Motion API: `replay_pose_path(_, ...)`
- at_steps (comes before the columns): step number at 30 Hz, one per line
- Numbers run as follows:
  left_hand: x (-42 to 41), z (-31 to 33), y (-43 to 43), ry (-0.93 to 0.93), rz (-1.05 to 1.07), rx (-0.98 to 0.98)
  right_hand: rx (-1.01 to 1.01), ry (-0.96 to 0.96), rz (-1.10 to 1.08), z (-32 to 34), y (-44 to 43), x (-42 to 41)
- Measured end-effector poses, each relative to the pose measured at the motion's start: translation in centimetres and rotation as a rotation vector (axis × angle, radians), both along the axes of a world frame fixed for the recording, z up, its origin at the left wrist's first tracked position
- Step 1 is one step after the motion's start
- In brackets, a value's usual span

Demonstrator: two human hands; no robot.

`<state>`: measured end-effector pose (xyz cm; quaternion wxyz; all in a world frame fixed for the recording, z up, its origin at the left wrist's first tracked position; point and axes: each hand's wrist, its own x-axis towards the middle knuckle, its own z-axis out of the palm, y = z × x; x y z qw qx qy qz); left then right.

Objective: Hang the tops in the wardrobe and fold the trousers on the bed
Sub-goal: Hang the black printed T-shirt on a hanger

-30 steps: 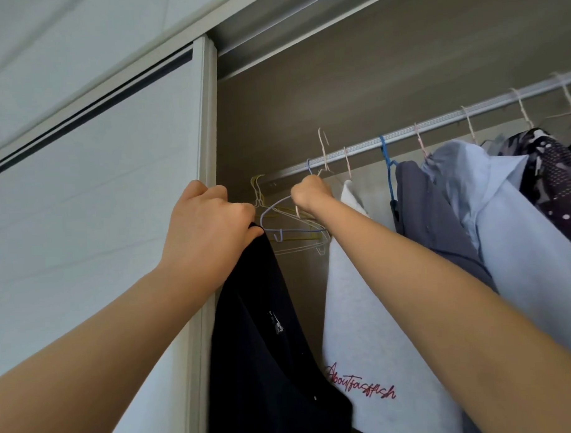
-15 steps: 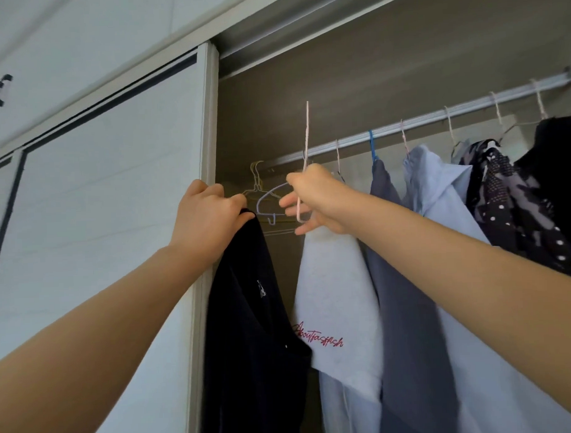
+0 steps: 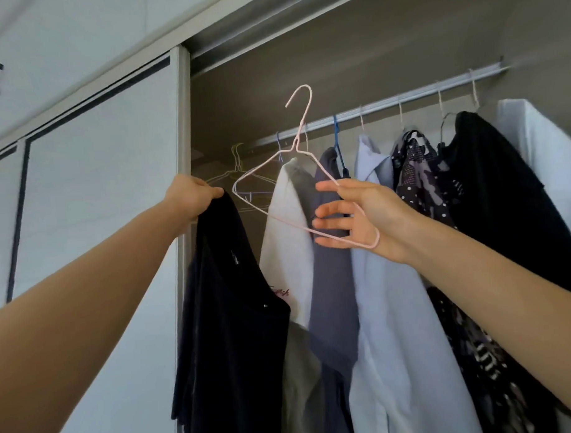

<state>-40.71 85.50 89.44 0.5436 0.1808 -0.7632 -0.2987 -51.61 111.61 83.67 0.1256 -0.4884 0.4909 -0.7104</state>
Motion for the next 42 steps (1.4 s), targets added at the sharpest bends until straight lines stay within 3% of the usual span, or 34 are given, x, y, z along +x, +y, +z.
replay_pose_path(7,1.9,-1.1,1.4,-0.077,0.086,-0.013,-0.090,0.004,0.082,-4.0,5.2,-1.0)
replay_pose_path(17,3.9,-2.2,0.4,-0.130,0.113,-0.064,0.098,0.048,0.228,-8.4,8.8,-4.2)
replay_pose_path(29,5.0,-3.1,-2.1,-0.326,0.276,-0.330,0.130,0.076,0.184,-8.2,8.0,-5.7)
replay_pose_path(42,4.8,-2.8,-1.4,-0.312,0.070,-0.418,0.205,0.141,0.232,-7.9,2.2,-3.5)
